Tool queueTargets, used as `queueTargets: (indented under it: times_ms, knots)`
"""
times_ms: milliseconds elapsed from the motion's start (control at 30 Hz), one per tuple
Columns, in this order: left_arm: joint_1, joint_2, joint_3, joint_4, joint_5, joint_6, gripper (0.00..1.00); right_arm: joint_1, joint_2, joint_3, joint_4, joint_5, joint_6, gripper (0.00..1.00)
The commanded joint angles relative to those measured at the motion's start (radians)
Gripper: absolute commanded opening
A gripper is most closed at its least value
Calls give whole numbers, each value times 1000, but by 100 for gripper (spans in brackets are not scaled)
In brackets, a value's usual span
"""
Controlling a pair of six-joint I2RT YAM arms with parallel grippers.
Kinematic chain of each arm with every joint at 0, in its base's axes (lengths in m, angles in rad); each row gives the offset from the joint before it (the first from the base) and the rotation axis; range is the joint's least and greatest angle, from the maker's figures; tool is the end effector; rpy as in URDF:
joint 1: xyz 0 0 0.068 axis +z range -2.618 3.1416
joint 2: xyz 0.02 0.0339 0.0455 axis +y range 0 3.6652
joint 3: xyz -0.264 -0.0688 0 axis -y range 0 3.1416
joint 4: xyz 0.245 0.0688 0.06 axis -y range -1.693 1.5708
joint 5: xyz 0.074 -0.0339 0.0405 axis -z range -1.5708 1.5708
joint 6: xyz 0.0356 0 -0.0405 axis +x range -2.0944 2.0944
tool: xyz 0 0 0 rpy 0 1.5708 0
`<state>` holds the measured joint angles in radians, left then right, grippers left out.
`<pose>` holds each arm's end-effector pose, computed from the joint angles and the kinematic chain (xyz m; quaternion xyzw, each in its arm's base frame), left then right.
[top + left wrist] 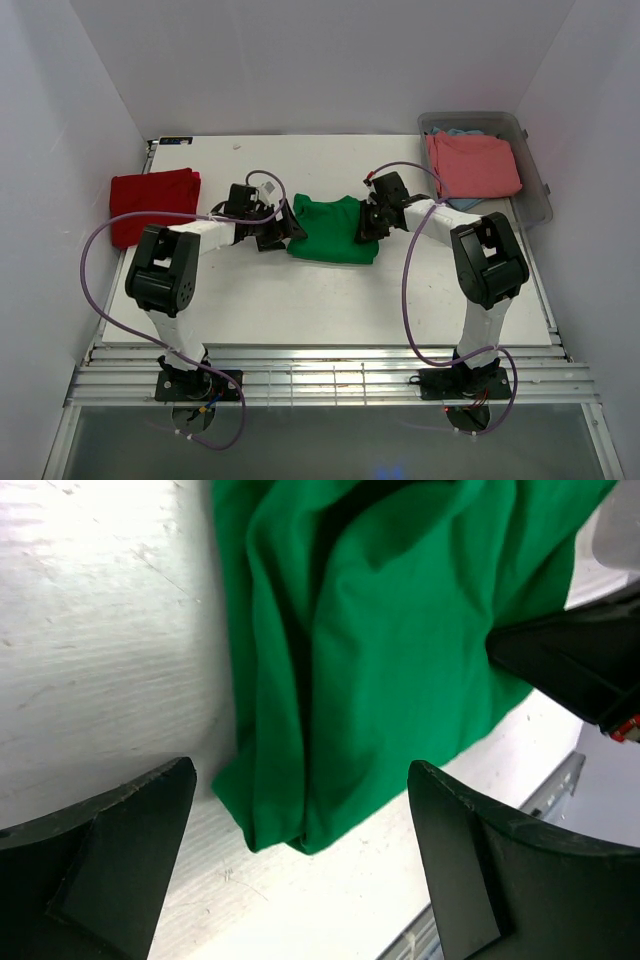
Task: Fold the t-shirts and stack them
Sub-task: Fold the tshirt
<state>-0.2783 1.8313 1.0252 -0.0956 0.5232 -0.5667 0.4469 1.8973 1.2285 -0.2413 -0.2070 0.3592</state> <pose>0.3470 -0.1176 0.1511 -0.0471 0.9152 -0.3529 0.1891 0.3584 0.1799 0.1728 -0.0747 0.9385 0.2164 0.2584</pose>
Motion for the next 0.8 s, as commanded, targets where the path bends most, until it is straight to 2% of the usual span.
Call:
queueTargets:
  times_ms: [0,200,467,767]
  knots:
    - [4,19,-16,31,12,33,98,6,-41,8,-55,26,-17,8]
    - [2,83,-40,148,61,-31,98,19,-38,11,-65,32,-23,8]
    - [-44,134,-42,218,21,-88,98,47,-20,0,-59,20,-19,8]
    - [-143,233,1,243,-18,-139,98,75,-4,11,-53,11,-23,8]
